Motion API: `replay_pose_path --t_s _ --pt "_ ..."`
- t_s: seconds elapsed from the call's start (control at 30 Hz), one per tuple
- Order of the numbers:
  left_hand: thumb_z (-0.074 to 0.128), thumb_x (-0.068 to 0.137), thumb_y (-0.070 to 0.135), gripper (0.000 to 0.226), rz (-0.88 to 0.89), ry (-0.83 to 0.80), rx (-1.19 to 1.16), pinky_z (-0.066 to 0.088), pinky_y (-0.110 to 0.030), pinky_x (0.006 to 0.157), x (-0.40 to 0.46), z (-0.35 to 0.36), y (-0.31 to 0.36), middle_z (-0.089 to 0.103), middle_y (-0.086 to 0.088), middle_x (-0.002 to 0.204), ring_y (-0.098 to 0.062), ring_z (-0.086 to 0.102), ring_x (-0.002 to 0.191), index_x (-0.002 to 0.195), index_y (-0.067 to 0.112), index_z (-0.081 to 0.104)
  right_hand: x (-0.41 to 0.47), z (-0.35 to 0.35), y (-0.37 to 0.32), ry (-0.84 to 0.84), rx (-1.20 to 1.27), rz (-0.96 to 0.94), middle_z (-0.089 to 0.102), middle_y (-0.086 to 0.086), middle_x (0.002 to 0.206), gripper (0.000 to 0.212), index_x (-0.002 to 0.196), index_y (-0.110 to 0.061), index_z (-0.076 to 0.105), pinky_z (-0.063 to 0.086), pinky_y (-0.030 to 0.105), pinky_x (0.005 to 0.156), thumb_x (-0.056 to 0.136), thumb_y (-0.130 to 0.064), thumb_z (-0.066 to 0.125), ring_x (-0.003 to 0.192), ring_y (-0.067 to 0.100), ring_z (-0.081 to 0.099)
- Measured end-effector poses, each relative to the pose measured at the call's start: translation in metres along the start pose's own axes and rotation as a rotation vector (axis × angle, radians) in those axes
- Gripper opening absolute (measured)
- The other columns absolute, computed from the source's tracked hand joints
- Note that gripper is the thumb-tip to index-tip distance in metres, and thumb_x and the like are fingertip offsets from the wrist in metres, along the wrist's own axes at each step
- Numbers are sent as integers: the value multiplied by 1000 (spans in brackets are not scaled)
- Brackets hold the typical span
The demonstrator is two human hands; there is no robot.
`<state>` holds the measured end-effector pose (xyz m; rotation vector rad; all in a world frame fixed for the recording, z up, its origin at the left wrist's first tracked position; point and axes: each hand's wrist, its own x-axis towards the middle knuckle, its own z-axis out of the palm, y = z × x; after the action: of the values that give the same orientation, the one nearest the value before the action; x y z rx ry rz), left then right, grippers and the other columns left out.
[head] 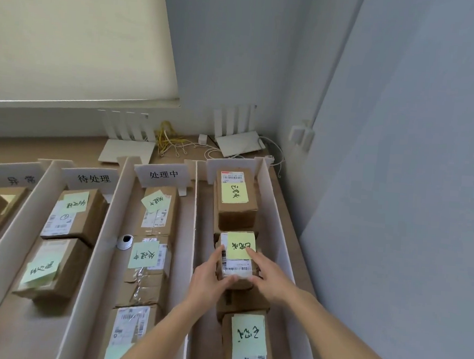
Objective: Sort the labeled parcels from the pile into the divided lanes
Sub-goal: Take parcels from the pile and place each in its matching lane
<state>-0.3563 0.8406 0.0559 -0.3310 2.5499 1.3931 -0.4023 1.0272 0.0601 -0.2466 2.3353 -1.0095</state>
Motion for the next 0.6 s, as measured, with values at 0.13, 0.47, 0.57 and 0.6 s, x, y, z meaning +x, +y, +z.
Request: replay_pose_path --t_s 0.13,0.47,0.57,0.6 --pt "75 86 36 87 -19 12 5 53 -31 97 8 7 0 56 11 139 -11 59 119 155 33 22 9 -5 4 -4 -29 -13 20 -13 167 76 161 -40 14 29 45 123 103 -17 57 153 15 23" --pt "71 90 33 83 -30 -9 58 47 -18 83 16 4 6 52 8 144 -12 56 121 156 31 19 8 -8 -2 55 -116 -20 16 -11 169 77 162 -39 10 32 44 122 103 -25 58 153 18 24" --pt "71 90 38 83 -27 20 65 44 -30 101 9 -6 7 47 5 149 -18 48 133 156 30 21 0 -10 -9 76 -164 -21 18 -9 168 76 162 -33 12 32 40 121 103 -25 58 152 17 26" --pt "71 89 41 85 -28 25 65 40 -36 108 5 -13 8 44 4 152 -19 43 138 156 30 20 -3 -11 -13 81 -172 -24 19 -10 168 75 162 -32 13 32 40 120 103 -25 58 152 17 26"
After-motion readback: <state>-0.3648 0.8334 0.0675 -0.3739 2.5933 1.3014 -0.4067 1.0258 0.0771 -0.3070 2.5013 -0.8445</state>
